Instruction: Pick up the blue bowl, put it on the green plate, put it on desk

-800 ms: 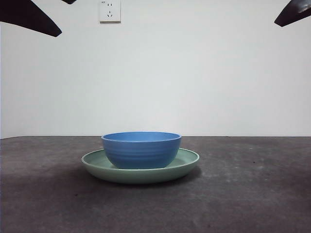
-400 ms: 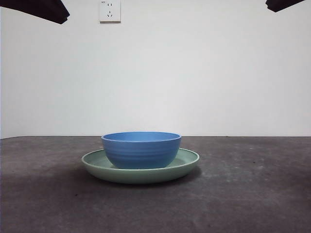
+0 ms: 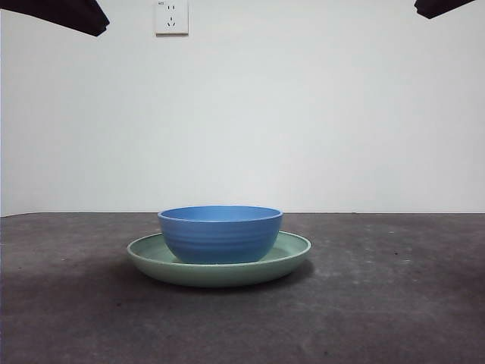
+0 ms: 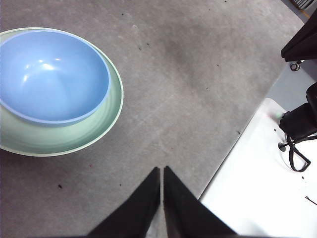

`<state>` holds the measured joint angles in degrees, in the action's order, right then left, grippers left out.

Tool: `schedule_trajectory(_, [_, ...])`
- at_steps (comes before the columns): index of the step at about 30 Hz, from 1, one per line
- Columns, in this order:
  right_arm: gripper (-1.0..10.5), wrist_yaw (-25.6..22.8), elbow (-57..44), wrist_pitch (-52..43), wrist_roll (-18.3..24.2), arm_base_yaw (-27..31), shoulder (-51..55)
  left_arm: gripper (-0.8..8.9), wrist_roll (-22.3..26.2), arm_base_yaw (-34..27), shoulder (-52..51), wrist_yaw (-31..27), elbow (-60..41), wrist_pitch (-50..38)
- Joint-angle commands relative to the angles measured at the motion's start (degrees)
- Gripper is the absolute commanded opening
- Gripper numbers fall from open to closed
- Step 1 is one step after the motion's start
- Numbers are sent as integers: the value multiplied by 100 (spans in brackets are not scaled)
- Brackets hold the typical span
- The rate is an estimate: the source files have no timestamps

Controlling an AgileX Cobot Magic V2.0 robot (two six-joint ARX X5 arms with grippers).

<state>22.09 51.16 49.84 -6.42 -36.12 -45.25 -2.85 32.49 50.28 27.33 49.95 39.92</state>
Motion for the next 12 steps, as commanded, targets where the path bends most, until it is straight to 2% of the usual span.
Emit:
schedule_trajectory(1, [11, 0, 28, -66, -24, -50, -33, 11, 28, 24, 42, 15, 55, -90])
schedule_trajectory(9, [11, 0, 28, -66, -24, -50, -33, 11, 28, 26, 13, 15, 55, -81])
schedule_trajectory(12, [11, 2, 28, -66, -24, -50, -33, 11, 404, -101, -153, -114, 55, -232])
